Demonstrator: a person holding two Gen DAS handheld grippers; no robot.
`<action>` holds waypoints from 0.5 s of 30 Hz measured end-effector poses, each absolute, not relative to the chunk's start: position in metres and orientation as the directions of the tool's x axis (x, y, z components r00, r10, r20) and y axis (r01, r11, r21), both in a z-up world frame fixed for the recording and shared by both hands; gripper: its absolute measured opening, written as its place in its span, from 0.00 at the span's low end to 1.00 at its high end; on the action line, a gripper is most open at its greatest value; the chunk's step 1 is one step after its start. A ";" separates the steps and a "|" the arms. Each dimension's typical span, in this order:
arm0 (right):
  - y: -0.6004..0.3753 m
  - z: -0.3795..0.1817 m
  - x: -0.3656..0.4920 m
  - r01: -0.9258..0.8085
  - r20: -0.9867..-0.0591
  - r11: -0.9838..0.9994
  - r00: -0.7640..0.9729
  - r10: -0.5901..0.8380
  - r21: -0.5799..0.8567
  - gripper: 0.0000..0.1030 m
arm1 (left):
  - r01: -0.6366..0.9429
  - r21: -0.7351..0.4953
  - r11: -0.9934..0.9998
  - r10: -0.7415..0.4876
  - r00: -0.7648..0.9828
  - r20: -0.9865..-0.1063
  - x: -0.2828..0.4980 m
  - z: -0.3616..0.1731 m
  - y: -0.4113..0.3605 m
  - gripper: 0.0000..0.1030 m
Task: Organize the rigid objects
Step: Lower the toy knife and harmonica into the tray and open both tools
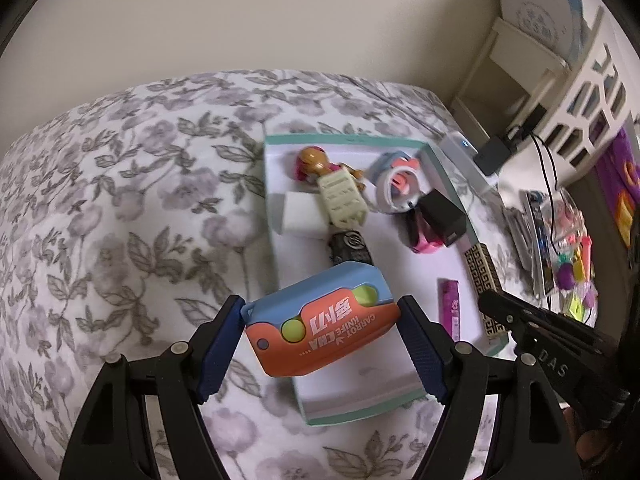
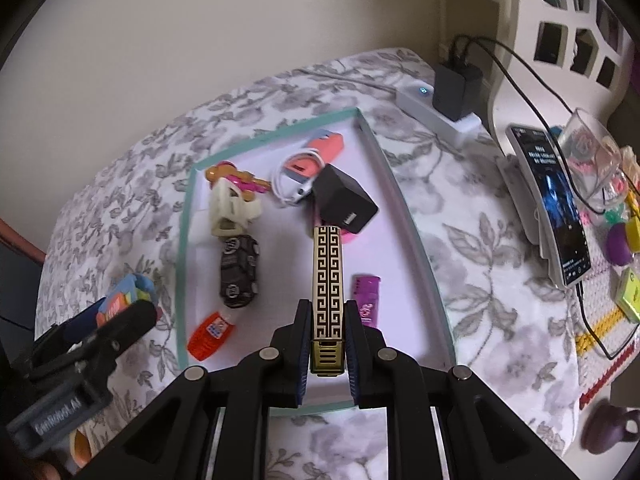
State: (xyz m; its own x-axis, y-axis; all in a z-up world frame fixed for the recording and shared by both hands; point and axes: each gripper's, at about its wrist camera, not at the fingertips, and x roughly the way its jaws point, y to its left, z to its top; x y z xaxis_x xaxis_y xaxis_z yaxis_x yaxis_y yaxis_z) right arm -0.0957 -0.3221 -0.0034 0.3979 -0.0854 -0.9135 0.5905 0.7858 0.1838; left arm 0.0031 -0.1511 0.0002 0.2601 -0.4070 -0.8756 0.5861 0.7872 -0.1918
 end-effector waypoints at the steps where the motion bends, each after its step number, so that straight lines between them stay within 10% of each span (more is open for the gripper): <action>1: -0.323 -0.005 -0.096 0.591 -0.915 0.785 0.394 -0.082 0.184 0.16 | 0.592 -0.193 0.783 -0.409 0.254 -0.877 0.002 -0.001 -0.153 0.76; 15: -0.320 -0.019 -0.087 0.579 -0.932 0.800 0.355 -0.070 0.160 0.16 | 0.629 -0.171 0.758 -0.365 0.192 -0.911 -0.006 -0.034 -0.173 0.76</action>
State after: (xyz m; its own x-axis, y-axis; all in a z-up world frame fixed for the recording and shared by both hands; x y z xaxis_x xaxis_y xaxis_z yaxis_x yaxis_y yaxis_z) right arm -0.0867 -0.3197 -0.0189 0.3547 -0.0703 -0.9324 0.5788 0.7996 0.1599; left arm -0.0065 -0.1734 -0.0339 0.1921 -0.3646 -0.9112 0.6293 0.7582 -0.1707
